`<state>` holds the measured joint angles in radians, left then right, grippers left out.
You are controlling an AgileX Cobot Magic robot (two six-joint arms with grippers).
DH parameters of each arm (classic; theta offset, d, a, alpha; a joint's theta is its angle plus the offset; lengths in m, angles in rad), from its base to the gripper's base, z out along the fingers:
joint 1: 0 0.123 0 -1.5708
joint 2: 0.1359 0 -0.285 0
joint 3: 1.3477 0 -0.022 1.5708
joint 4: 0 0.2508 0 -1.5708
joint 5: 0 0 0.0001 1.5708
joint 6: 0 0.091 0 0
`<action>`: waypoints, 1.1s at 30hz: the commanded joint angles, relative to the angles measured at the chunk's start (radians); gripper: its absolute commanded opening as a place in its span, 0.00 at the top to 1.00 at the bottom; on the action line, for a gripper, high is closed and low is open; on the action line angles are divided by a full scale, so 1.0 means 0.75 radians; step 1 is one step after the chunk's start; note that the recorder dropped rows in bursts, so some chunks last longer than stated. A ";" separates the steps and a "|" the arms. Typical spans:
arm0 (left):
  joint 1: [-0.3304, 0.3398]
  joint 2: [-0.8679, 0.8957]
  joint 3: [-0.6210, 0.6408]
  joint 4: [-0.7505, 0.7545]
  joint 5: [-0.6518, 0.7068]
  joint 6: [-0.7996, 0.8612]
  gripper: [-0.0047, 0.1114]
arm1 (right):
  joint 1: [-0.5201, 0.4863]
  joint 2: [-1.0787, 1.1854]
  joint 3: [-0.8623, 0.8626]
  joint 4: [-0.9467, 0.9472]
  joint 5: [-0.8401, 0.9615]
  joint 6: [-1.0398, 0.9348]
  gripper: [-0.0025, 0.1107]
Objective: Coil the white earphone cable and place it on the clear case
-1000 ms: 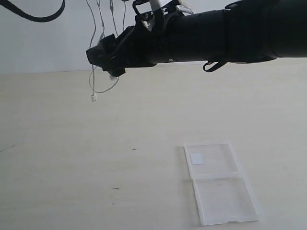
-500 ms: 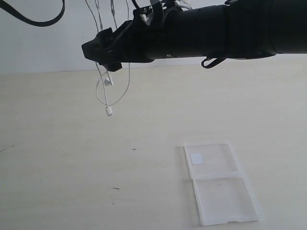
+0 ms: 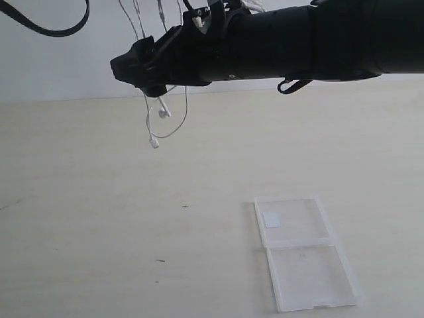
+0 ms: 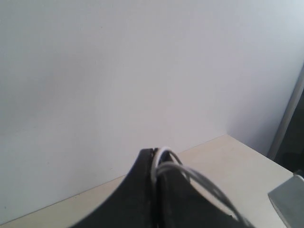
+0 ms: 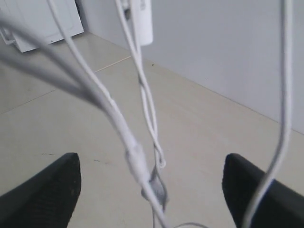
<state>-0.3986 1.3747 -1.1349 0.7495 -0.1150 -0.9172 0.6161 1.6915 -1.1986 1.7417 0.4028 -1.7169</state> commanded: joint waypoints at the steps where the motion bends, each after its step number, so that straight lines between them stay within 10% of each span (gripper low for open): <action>1: 0.002 -0.001 -0.010 -0.012 -0.048 -0.013 0.96 | 0.001 0.004 -0.010 0.004 0.012 0.001 0.30; 30: 0.002 -0.001 -0.010 -0.012 -0.040 -0.013 0.96 | 0.001 0.067 -0.073 0.004 0.048 0.002 0.35; 33: 0.002 -0.001 -0.010 -0.012 -0.040 -0.013 0.96 | 0.001 0.067 -0.073 0.004 0.013 0.027 0.65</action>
<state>-0.3986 1.3747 -1.1349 0.7477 -0.1416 -0.9232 0.6161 1.7419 -1.2450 1.7438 0.4297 -1.7047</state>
